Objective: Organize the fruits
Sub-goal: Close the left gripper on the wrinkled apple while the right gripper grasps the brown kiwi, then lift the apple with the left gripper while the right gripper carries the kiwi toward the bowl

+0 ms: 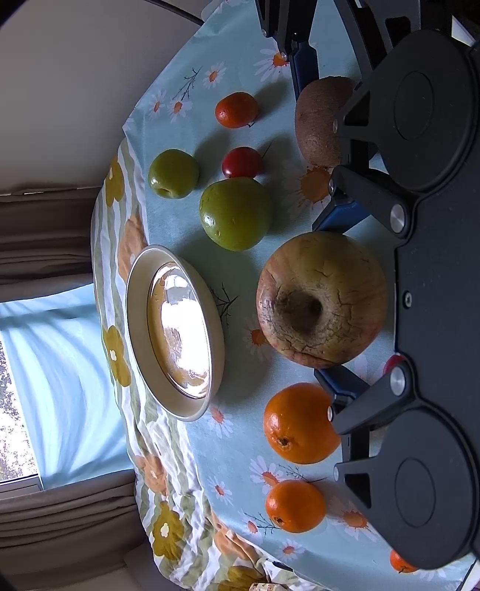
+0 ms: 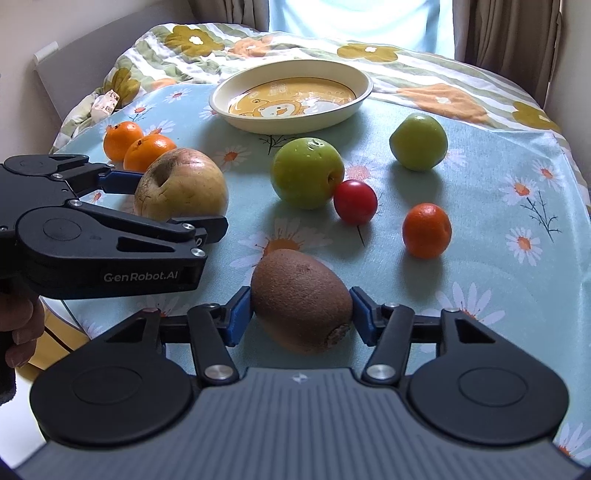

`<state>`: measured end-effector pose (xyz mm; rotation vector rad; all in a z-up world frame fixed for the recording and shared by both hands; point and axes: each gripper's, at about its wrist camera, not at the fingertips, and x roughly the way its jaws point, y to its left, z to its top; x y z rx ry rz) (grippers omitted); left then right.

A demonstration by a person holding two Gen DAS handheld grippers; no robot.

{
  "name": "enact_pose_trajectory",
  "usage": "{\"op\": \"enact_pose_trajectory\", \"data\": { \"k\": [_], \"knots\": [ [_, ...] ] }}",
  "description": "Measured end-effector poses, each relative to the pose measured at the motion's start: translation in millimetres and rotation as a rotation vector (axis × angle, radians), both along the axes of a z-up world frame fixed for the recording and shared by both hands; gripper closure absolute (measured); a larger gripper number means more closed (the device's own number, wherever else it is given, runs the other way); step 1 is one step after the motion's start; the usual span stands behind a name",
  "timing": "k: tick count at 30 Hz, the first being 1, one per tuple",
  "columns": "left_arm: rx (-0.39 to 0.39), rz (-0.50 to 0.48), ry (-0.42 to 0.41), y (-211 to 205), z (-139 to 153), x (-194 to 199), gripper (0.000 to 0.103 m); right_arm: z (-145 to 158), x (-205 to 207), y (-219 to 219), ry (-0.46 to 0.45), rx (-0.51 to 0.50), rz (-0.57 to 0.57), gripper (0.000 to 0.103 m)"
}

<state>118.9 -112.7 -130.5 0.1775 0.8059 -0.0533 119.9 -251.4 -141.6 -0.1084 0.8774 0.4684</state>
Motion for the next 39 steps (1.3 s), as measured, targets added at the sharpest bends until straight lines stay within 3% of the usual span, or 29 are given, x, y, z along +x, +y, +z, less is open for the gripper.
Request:
{"op": "enact_pose_trajectory", "data": {
  "k": [16,29,39],
  "knots": [
    [-0.029,0.026,-0.039,4,32,-16,0.024,25,-1,-10,-0.011,0.030,-0.032,0.036],
    [-0.043,0.088,-0.149,24,110,-19,0.024,115,8,-6,-0.100,0.062,-0.033,0.036],
    [-0.047,0.046,-0.193,60,146,20,0.024,171,48,21,-0.163,0.080,-0.069,0.036]
  ]
}}
